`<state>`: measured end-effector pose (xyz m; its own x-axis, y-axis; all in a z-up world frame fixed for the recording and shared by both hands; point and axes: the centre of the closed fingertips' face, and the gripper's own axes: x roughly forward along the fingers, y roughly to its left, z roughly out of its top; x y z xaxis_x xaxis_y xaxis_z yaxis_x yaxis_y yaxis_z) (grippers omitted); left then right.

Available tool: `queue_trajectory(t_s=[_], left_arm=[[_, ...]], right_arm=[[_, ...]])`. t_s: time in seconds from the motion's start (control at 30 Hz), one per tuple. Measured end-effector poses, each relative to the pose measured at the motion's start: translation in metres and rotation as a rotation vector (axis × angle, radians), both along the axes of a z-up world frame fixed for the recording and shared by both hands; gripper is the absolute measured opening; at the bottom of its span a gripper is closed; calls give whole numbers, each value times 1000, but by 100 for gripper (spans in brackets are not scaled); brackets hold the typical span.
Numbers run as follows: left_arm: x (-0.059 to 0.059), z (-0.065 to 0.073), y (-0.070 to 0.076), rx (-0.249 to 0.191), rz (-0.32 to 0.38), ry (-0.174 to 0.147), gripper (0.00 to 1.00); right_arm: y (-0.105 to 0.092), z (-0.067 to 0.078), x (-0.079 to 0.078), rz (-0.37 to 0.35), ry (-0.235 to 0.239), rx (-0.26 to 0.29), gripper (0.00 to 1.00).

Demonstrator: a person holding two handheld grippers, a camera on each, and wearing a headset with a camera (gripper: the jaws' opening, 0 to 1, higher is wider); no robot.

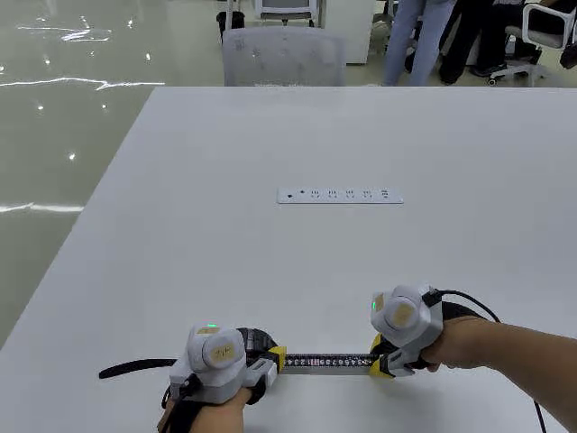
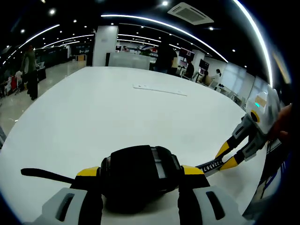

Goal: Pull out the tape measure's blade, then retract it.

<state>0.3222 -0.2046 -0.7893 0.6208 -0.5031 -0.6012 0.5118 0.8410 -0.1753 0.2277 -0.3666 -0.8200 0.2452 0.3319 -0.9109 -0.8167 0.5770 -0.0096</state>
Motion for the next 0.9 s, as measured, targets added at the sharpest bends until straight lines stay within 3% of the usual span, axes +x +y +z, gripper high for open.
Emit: queue_trajectory(t_s=[0.9], left_arm=[[1,-1,0,-7,-8,15,62]], right_arm=[[31,-2,18,33,-29,36,14]])
